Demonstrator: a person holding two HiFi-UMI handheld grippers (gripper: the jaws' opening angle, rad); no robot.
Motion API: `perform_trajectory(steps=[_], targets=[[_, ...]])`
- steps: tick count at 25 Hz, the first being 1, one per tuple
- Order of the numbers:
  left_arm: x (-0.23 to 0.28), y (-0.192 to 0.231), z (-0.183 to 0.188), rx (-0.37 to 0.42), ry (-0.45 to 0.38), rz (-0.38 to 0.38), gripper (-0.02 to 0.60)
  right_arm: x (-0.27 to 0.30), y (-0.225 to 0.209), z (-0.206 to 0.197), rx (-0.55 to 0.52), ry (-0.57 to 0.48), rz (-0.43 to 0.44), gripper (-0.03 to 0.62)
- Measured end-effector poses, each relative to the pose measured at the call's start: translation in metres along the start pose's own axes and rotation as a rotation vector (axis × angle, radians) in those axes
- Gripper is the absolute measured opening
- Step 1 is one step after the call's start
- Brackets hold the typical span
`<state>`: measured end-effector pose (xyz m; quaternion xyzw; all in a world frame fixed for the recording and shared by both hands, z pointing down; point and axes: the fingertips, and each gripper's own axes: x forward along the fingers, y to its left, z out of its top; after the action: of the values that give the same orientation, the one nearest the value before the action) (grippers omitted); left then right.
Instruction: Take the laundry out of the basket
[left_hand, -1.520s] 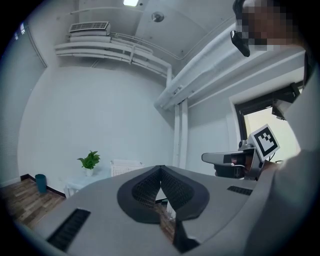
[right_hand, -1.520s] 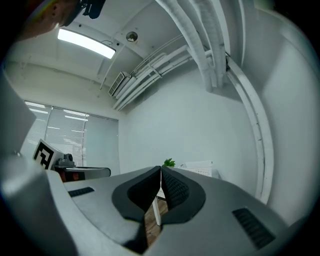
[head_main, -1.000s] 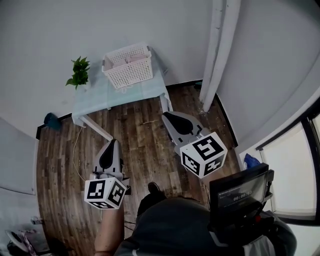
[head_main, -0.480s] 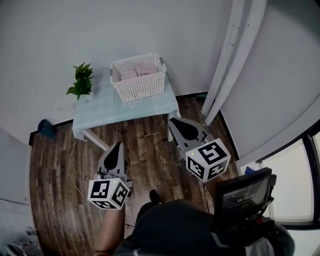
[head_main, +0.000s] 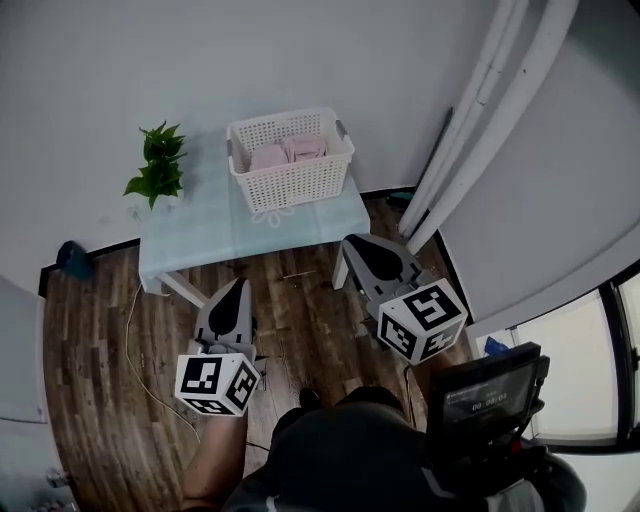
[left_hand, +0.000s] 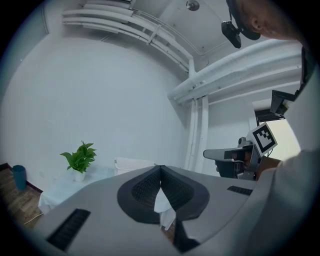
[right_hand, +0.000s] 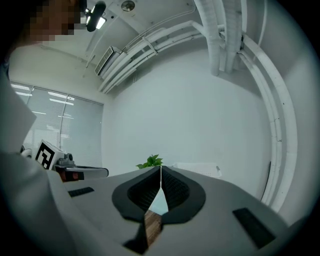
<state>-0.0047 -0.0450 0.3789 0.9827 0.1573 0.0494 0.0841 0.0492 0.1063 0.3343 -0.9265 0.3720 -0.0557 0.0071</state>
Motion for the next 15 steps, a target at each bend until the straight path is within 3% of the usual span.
perform_trajectory(steps=[8, 15], targets=[[0.046, 0.032, 0.008, -0.010, -0.004, -0.021, 0.009, 0.044, -0.018, 0.005, -0.031, 0.020, 0.004, 0.017], [0.098, 0.059, 0.018, 0.013, 0.007, 0.024, 0.008, 0.098, -0.058, 0.007, -0.047, 0.019, 0.059, 0.017]])
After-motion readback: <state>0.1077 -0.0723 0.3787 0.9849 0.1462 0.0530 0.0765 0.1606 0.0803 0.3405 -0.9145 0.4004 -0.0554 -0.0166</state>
